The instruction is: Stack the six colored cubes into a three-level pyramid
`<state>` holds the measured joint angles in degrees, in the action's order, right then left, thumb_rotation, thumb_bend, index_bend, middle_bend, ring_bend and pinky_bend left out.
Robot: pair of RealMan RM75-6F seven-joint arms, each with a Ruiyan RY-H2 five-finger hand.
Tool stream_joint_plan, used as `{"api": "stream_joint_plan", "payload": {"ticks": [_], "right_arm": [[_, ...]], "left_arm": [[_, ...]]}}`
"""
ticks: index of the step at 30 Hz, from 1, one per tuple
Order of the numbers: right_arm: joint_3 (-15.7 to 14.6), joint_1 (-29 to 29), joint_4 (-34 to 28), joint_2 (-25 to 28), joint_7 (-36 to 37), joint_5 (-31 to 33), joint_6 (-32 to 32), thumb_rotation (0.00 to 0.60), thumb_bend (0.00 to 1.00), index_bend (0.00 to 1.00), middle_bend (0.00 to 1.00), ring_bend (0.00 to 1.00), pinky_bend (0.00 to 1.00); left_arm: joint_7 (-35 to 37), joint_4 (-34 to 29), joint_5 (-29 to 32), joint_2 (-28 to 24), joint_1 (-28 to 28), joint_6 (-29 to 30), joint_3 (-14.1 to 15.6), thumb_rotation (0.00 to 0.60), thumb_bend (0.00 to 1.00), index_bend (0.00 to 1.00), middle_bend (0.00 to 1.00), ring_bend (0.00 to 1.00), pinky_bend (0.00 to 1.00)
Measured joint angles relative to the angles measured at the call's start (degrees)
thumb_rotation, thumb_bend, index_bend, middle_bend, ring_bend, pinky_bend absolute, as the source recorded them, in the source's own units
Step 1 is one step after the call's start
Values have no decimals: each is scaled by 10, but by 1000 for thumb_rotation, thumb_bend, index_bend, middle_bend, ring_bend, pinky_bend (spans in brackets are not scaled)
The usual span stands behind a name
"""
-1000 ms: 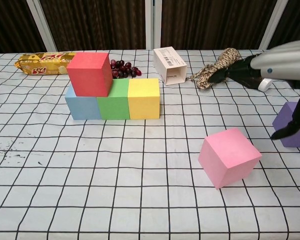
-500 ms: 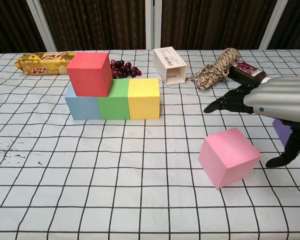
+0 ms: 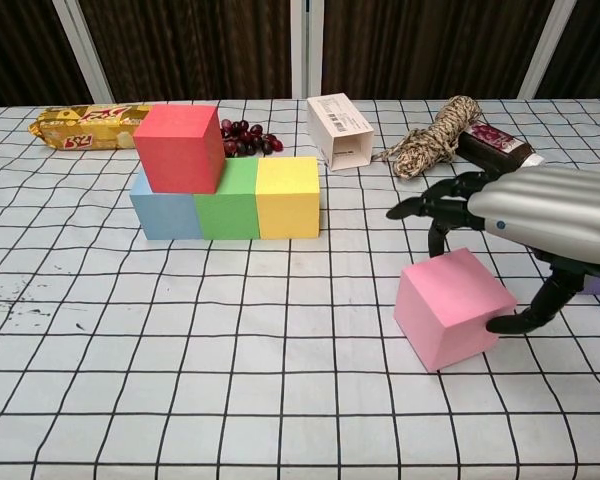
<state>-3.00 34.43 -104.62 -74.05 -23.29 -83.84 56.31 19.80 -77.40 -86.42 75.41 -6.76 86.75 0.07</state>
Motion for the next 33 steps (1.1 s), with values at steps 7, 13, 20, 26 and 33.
{"api": "stream_joint_plan", "payload": {"ticks": [7, 13, 20, 26, 33], "right_arm": [[25, -4, -24, 13, 53, -19, 26, 600, 179, 0, 582, 121, 0], [90, 5, -75, 27, 26, 26, 50, 600, 178, 0, 632, 146, 0], [166, 78, -93, 13, -71, 220, 31, 600, 176, 0, 632, 147, 0], [214, 187, -57, -47, -179, 409, 34, 600, 176, 0, 632, 150, 0], [244, 296, 26, -131, -254, 529, 47, 600, 173, 0, 631, 151, 0]], "left_arm": [[15, 6, -2, 3, 6, 4, -3, 600, 0, 40, 155, 47, 16], [23, 14, -4, 7, 13, 10, -5, 600, 0, 40, 155, 47, 16], [30, 38, -23, 15, 20, 32, -3, 600, 0, 42, 155, 47, 16], [32, 49, -35, 17, 31, 57, 0, 600, 0, 48, 155, 47, 16], [45, 55, -46, 12, 46, 78, 4, 600, 0, 48, 155, 47, 16]]}}
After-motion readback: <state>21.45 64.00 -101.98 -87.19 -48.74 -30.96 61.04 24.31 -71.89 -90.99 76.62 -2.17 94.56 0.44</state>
